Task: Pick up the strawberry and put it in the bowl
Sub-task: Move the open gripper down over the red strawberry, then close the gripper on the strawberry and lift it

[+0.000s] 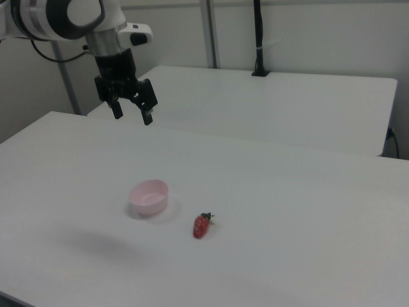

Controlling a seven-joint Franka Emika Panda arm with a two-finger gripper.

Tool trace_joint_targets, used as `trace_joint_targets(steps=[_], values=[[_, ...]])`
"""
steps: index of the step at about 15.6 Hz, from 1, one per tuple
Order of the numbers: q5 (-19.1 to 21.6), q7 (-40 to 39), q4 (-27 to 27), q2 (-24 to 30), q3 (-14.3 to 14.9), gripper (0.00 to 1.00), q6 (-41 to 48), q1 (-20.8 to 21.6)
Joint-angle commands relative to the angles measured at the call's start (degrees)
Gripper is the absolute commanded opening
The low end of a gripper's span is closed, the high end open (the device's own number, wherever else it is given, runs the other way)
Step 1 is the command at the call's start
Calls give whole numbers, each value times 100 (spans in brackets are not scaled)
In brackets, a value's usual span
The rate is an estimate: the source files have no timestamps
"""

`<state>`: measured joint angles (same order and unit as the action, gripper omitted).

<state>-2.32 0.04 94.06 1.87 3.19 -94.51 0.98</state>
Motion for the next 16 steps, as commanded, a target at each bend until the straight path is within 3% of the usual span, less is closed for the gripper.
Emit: trace_joint_targets(steps=[1,4,6,10,16], values=[[-188,-888,358,94,67,100,-112,-37],[-627,-1935,709,86,67,100,-155,-317],[-831,-1946,1103,7,102,100,-583,-493],[-901,-1762,2124,-133,278,100,-2296,-792],[-1156,-1718,2239,-1161,269,100,-3301,-854]])
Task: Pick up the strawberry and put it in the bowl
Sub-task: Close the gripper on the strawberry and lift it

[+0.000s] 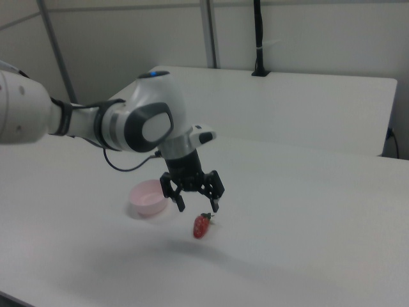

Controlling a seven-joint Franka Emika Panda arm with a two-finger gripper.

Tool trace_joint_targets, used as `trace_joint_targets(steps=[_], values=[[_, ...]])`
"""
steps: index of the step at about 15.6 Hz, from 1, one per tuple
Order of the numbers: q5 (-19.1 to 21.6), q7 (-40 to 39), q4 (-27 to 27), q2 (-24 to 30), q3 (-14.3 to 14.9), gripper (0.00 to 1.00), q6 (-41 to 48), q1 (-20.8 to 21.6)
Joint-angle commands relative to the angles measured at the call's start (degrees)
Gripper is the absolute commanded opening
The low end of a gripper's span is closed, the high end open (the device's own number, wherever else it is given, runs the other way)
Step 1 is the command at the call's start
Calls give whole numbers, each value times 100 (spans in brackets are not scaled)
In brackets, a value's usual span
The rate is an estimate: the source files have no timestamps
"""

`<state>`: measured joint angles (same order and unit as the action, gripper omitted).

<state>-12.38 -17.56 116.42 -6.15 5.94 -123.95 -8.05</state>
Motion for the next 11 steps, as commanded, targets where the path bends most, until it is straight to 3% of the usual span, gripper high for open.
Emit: trace_joint_targets(steps=[1,8,9,11], values=[[-151,85,3,-518,-5,100,-419,92],[-45,1235,-190,-1230,-75,97,-929,286],[-37,1350,-190,-1240,-75,83,-982,286],[121,1518,-190,-1205,-84,31,-991,312]])
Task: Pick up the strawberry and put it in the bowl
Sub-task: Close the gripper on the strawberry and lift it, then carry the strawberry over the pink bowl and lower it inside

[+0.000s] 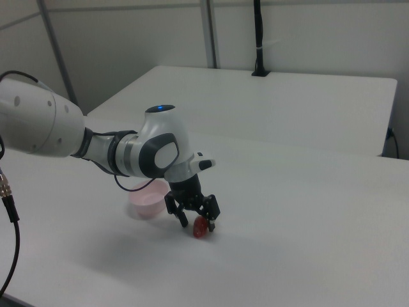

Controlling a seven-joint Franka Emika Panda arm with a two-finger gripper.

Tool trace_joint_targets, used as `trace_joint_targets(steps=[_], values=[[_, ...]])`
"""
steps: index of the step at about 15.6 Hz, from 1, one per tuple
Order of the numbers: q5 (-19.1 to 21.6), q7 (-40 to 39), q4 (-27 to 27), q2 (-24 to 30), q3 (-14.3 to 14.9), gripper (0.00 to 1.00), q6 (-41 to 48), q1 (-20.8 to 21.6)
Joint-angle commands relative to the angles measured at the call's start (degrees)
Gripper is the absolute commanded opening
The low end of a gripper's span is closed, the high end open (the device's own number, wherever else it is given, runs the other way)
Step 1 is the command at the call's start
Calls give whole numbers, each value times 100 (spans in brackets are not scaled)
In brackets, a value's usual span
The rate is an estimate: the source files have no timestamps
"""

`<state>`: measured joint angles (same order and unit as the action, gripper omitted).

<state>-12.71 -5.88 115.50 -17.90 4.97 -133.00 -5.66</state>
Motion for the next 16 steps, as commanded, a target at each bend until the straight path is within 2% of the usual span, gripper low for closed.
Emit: trace_joint_targets(steps=[1,5,7,9,11,13,16], values=[[181,411,-97,-20,-49,18,-86,82],[190,632,-106,146,-145,17,-25,91],[199,736,-115,374,-443,17,167,82],[207,807,-316,524,-602,17,650,100],[469,904,-597,533,-857,18,1011,126],[655,1018,-756,472,-928,18,1039,205],[656,1412,-853,297,-937,18,1013,495]])
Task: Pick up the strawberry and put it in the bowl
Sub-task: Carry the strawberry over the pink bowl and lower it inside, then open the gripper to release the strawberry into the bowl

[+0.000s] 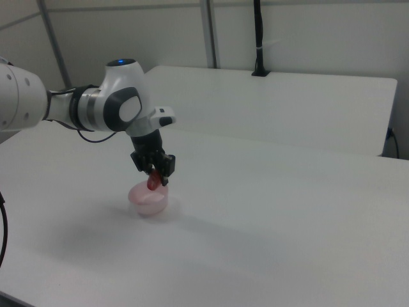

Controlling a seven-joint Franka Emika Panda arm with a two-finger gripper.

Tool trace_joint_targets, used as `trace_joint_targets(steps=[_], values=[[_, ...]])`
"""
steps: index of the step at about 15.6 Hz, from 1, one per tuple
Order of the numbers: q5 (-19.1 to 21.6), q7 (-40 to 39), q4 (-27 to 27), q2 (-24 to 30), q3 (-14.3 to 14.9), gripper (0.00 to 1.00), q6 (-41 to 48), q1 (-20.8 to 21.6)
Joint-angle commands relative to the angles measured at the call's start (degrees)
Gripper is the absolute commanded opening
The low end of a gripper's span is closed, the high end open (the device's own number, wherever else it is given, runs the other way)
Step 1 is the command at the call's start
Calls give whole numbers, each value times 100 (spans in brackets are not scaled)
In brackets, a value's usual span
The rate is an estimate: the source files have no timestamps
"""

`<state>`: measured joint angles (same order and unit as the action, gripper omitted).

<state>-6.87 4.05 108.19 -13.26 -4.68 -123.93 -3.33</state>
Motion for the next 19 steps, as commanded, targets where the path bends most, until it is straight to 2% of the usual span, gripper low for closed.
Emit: trace_joint_targets(steps=[1,2,3,5,11,13,17,19], values=[[72,560,-175,-229,28,19,97,323],[72,649,-211,-299,28,20,97,385],[72,702,-237,-352,28,26,97,394],[20,720,-237,-379,28,100,89,394],[-7,729,-325,-309,28,100,168,420],[-7,808,-351,-29,28,100,438,420],[46,878,-755,709,37,100,2002,386],[142,887,-756,1236,150,100,2171,359]])
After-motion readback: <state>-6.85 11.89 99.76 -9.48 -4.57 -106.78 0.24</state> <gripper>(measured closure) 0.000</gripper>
